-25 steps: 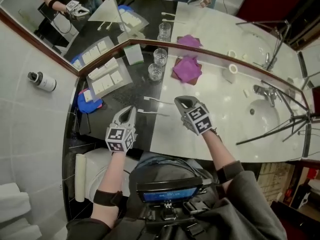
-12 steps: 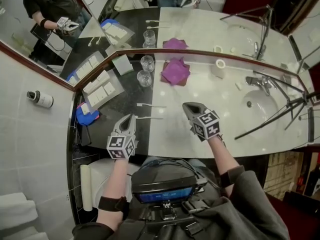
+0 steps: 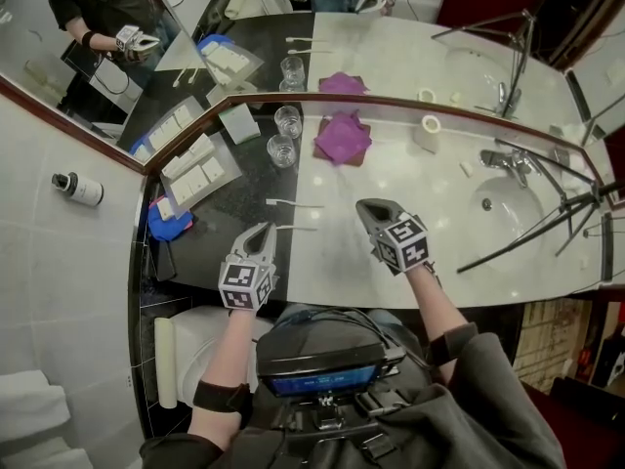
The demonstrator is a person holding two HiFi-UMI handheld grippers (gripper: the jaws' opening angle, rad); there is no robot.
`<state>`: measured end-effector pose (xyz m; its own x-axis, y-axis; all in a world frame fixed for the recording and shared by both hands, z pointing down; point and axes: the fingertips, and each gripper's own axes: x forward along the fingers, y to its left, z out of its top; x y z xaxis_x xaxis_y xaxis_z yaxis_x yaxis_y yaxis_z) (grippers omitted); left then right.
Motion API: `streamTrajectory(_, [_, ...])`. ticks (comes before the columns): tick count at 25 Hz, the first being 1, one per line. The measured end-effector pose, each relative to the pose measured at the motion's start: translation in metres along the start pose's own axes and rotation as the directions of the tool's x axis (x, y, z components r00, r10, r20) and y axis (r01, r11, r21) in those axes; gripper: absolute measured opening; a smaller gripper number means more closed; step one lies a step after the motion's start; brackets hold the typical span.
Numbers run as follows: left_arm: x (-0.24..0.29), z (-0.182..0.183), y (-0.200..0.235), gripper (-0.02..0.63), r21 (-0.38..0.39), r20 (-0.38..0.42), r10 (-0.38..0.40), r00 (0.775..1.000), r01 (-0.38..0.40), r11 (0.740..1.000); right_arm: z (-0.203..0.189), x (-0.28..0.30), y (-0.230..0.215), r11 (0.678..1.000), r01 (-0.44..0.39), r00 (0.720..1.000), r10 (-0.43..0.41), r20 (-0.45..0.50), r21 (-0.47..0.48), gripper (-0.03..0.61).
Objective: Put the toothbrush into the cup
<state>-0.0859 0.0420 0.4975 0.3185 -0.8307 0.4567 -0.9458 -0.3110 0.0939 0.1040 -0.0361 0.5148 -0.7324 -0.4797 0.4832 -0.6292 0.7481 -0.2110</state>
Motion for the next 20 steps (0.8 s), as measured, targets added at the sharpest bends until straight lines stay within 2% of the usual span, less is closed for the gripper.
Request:
streamTrajectory(5, [0.004, -0.004, -0.003, 0.000, -0.022, -0.012, -0.003, 1.000, 0.003, 1.000, 0.000, 0.002, -0.002, 1.000, 0.000, 1.000, 0.000, -0.009, -0.005, 0.018])
streamTrajectory(12, [0.019, -0.019, -0.008, 0.006, -0.104, -0.080, 0.000, 0.997, -0.008, 0.995, -0.001, 0.009, -0.004, 1.000, -0.027, 0.999, 0.026, -0.029, -0.011, 0.018])
streamTrajectory(16, [0.033, -0.035, -0.018, 0.079, -0.205, -0.141, -0.010, 0.990, -0.019, 0.979, -0.003, 0.016, -0.005, 0.998, -0.057, 0.997, 0.057, -0.046, -0.013, 0.018])
streamTrajectory(20, [0.047, -0.060, -0.020, 0.157, -0.336, -0.208, 0.000, 0.978, -0.072, 0.939, -0.004, 0.027, -0.004, 0.995, -0.095, 0.993, 0.093, -0.076, -0.024, 0.018])
